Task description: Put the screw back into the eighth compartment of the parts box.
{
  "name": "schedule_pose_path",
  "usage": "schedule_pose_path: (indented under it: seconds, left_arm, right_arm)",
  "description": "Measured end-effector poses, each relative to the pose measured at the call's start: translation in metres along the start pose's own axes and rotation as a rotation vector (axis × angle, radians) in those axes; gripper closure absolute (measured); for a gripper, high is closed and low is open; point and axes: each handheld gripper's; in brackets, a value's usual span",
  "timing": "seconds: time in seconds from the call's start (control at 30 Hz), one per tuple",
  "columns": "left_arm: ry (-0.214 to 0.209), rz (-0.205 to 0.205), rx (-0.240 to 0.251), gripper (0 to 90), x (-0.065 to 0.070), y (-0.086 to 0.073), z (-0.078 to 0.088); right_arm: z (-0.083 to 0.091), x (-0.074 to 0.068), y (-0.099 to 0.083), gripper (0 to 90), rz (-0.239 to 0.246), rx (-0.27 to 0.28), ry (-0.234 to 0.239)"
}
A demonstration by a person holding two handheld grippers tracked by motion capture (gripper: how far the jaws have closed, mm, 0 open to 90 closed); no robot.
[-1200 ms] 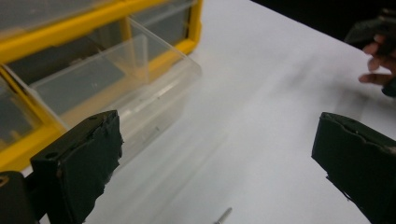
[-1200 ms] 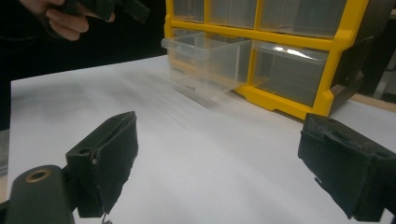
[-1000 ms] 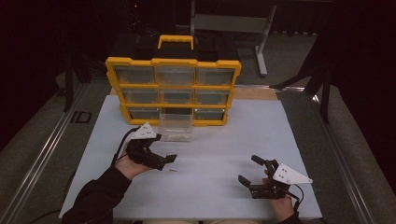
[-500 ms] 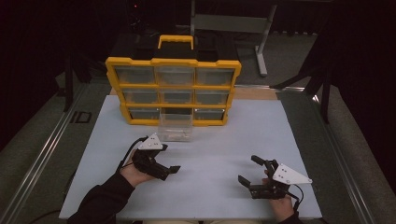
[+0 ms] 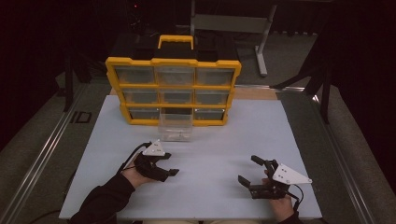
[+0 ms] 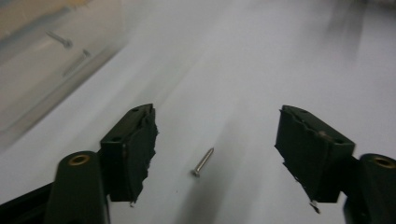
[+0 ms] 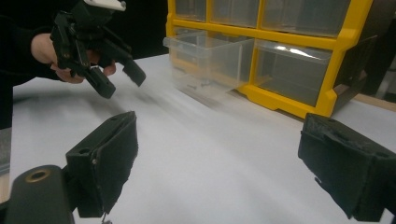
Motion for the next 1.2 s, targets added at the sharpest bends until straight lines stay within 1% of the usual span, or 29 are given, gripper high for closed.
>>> schedule_pose_path:
  seconds: [0.17,0.23,0.27,0.3,0.33,0.37,0.4,0.43,0.47,0.5,0.53,0.57,0.6,0.67,0.8,0.93,0.97,1.2]
  left_arm:
    - [0.001,-0.025,-0.034,42.1,0.000,0.000,-0.007]
    - [0.008,-0.036,-0.047,47.6,-0.001,0.000,-0.010]
    - [0.020,-0.041,-0.055,49.4,-0.001,0.000,-0.011]
    - [0.020,-0.041,-0.055,51.2,-0.001,0.000,-0.011]
    - [0.023,-0.055,-0.065,51.2,-0.001,0.001,-0.014]
    - [0.027,-0.058,-0.070,54.0,-0.001,0.001,-0.014]
    - [0.031,-0.071,-0.089,54.5,-0.002,0.001,-0.017]
    - [0.037,-0.077,-0.095,55.9,-0.002,0.001,-0.018]
    - [0.030,-0.077,-0.095,57.4,-0.003,0.001,-0.019]
    - [0.035,-0.079,-0.108,59.3,-0.003,0.002,-0.020]
    - [0.030,-0.088,-0.116,60.5,-0.004,0.002,-0.022]
    - [0.030,-0.088,-0.116,63.8,-0.004,0.002,-0.022]
    - [0.037,-0.098,-0.130,65.2,-0.004,0.003,-0.023]
    - [0.040,-0.100,-0.131,68.1,-0.004,0.003,-0.024]
    - [0.041,-0.128,-0.157,72.9,-0.002,0.004,-0.026]
    - [0.028,-0.124,-0.164,76.0,-0.002,0.005,-0.027]
    - [0.025,-0.125,-0.168,78.2,-0.003,0.005,-0.027]
    - [0.012,-0.120,-0.177,86.7,-0.004,0.006,-0.027]
  right_arm:
    - [0.000,0.000,0.000,12.0,-0.001,-0.001,0.000]
    - [0.000,0.000,0.000,12.1,-0.001,-0.001,0.000]
    - [0.000,0.000,0.000,12.0,-0.002,-0.001,0.000]
    - [0.000,0.000,0.000,12.0,-0.002,-0.001,0.000]
    - [0.000,0.000,0.000,12.0,-0.001,0.000,0.000]
    - [0.000,0.001,0.000,12.0,-0.003,-0.001,0.000]
    - [0.000,0.001,0.000,12.1,-0.003,-0.001,0.000]
    - [0.000,0.001,0.000,12.0,-0.004,0.000,-0.002]
    - [0.000,0.001,0.000,12.0,-0.005,0.000,-0.002]
    - [0.000,0.001,0.000,12.1,-0.005,0.000,-0.002]
    - [0.000,0.001,0.000,12.0,-0.005,-0.001,-0.003]
    - [0.000,0.001,0.000,12.0,-0.005,-0.001,-0.003]
    - [0.000,0.001,0.000,12.0,-0.003,-0.001,-0.002]
    - [0.000,0.001,0.000,12.0,-0.003,-0.002,-0.002]
    - [0.000,0.001,0.000,12.0,-0.004,-0.002,-0.002]
    - [0.000,0.001,0.000,12.0,-0.004,0.000,-0.003]
    - [0.000,0.001,0.000,12.0,-0.003,-0.001,-0.002]
    - [0.000,0.001,0.000,12.0,-0.004,-0.001,-0.003]
Point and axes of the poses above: each handheld gripper's, and its own axes: z roughly backward along the jaws, y roughly out of its top, x roughly to its right, and after that the axes turned 12 degrees about -x, right-handed
